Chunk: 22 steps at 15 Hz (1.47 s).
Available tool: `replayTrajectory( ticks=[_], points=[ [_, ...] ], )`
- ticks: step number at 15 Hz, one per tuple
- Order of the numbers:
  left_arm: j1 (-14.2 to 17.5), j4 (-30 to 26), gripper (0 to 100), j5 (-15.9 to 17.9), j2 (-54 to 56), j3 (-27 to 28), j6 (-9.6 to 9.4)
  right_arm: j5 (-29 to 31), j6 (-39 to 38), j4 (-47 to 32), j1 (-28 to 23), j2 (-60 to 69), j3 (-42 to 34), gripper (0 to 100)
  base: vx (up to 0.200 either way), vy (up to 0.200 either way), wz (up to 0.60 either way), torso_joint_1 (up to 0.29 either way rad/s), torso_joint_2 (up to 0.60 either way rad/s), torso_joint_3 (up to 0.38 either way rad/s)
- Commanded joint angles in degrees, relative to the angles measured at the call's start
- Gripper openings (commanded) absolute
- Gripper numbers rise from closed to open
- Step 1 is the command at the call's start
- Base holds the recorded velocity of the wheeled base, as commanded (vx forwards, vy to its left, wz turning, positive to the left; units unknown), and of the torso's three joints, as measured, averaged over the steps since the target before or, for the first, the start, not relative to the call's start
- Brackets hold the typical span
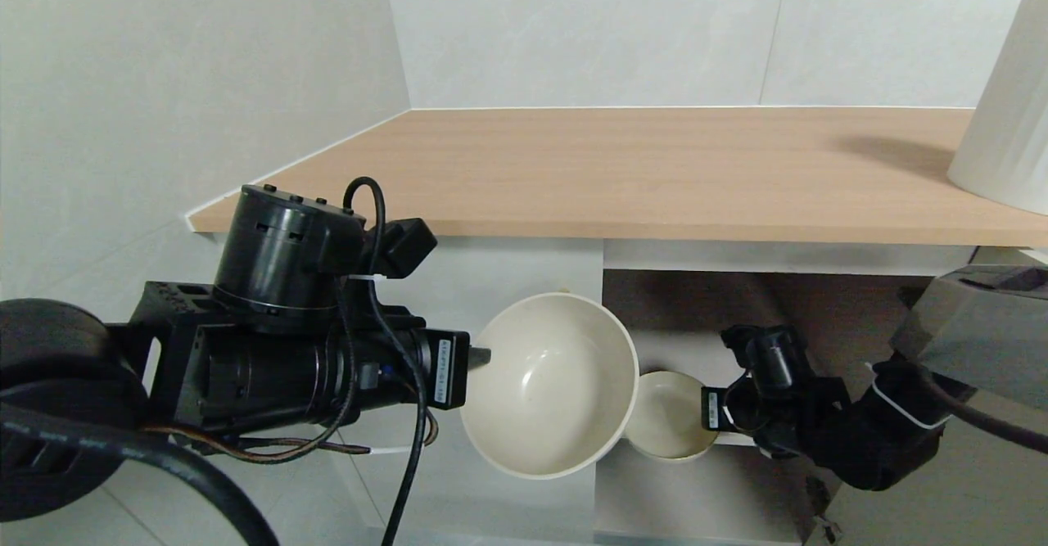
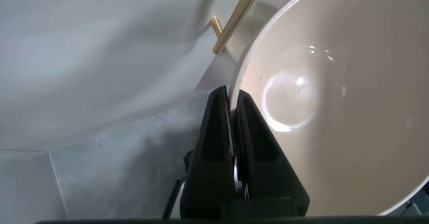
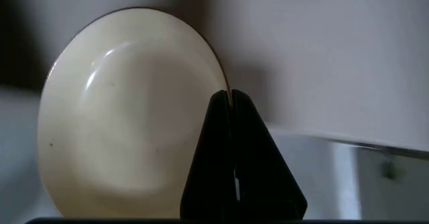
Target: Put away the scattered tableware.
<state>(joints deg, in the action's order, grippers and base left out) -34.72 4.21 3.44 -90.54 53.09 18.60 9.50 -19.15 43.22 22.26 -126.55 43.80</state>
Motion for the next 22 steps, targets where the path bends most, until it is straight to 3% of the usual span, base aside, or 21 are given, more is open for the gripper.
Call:
replayTrajectory(
  ticks=[1, 12, 19, 20, 22],
  points=[
    [-0.1, 0.0, 0, 0.0, -0.2, 0.0, 0.03, 0.6, 0.1, 0.5, -2.2, -3.4, 1.0, 0, 0.000, 0.000, 0.00, 0.000, 0.00, 0.000],
    [-0.2, 0.0, 0, 0.0, -0.3, 0.0, 0.03, 8.3, -0.3, 0.6, -6.2, -10.0, 9.5, 0, 0.000, 0.000, 0.00, 0.000, 0.00, 0.000],
    [-0.3, 0.0, 0, 0.0, -0.6, 0.0, 0.03, 9.6, -0.3, 0.6, -6.6, -11.1, 11.2, 0, 0.000, 0.000, 0.00, 0.000, 0.00, 0.000],
    [-0.3, 0.0, 0, 0.0, -0.6, 0.0, 0.03, 9.6, -0.3, 0.6, -6.6, -11.1, 11.1, 100, 0.000, 0.000, 0.00, 0.000, 0.00, 0.000],
    [-0.3, 0.1, 0, 0.0, -0.8, 0.0, 0.03, 9.5, -0.3, 0.6, -6.6, -10.6, 10.8, 100, 0.000, 0.000, 0.00, 0.000, 0.00, 0.000]
  ],
)
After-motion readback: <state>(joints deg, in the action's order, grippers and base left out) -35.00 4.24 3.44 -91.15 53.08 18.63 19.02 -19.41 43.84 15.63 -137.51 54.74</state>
